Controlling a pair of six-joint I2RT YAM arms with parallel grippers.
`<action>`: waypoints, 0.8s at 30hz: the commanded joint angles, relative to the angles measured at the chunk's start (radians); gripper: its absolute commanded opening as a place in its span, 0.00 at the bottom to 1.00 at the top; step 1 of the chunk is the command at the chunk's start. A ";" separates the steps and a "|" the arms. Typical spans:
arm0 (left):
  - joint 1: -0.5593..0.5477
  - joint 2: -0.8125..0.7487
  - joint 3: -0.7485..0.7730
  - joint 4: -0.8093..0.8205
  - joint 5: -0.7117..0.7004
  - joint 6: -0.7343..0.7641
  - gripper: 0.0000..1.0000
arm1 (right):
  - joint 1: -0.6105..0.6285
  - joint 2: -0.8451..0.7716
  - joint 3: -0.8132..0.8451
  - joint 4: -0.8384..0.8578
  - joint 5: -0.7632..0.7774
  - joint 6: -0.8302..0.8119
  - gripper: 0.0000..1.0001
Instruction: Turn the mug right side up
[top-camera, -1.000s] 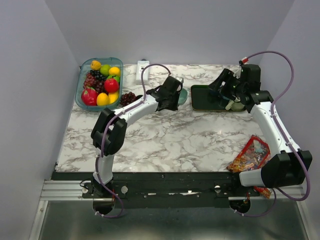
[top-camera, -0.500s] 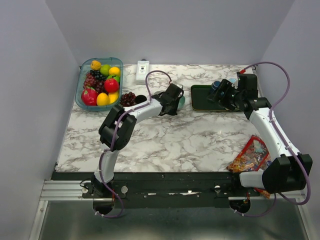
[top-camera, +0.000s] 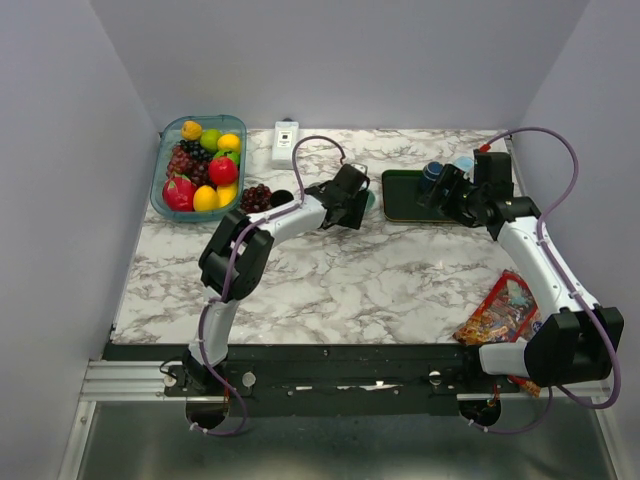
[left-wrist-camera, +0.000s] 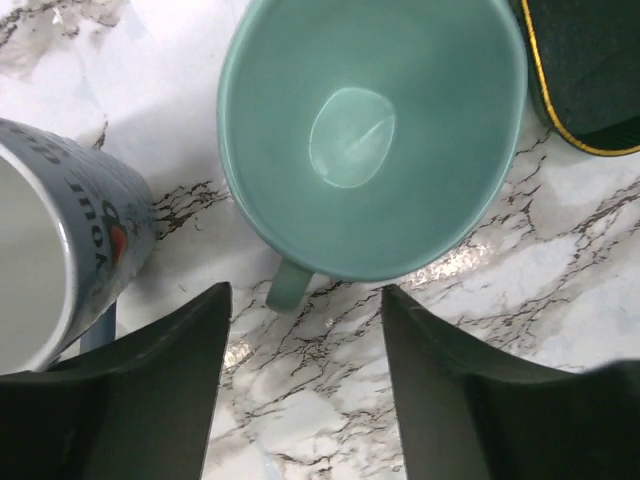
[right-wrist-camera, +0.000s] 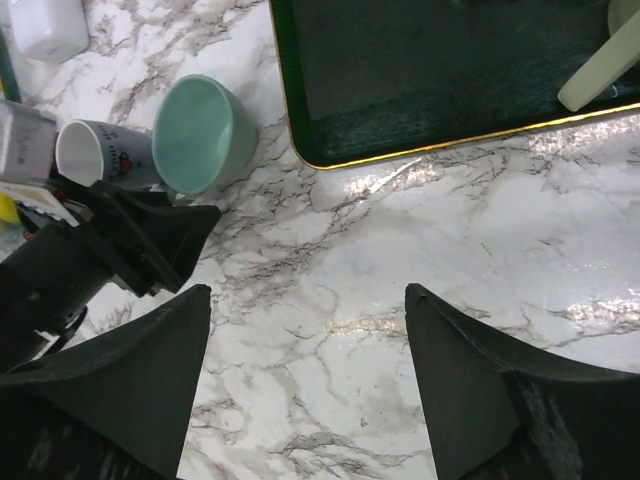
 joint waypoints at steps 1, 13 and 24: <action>-0.005 0.013 0.085 -0.075 -0.043 -0.002 0.76 | -0.002 -0.003 -0.013 -0.044 0.077 -0.035 0.85; -0.009 -0.223 0.025 -0.134 -0.009 -0.027 0.98 | -0.002 0.008 -0.119 0.012 0.146 -0.094 0.89; -0.012 -0.223 0.099 -0.157 -0.104 -0.186 0.99 | -0.002 0.013 -0.225 0.130 0.074 -0.066 0.90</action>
